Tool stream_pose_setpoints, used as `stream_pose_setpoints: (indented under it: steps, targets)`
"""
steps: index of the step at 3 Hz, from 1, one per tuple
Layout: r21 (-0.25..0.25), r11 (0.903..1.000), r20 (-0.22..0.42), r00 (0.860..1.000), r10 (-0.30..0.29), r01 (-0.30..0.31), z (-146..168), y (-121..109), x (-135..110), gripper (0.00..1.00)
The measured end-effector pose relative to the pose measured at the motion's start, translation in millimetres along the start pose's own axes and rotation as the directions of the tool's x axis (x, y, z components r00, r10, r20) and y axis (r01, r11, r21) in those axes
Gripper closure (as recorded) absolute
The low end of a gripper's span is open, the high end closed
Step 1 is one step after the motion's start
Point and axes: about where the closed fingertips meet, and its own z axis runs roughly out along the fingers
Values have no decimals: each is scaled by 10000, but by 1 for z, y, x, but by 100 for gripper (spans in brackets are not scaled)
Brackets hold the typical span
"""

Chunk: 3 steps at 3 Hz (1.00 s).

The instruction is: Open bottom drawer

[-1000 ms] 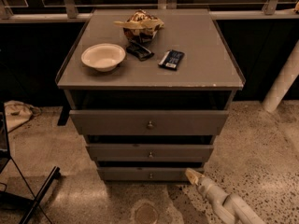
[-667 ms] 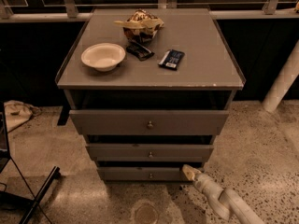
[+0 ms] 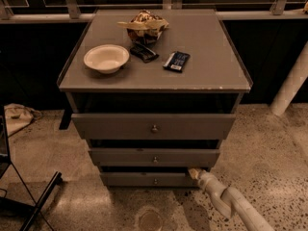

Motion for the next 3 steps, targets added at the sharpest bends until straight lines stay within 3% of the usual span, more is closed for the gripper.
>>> stream_pose_setpoints:
  steps: [1,2,3]
  targets:
    - [80,10000,-26,10000,-3,3,0,-2,1,100]
    - [366,9981,-497,9976,-478,496,13,-7,6,100]
    - [687,9958,-1028,9933,-532,604,25,-20,15,100]
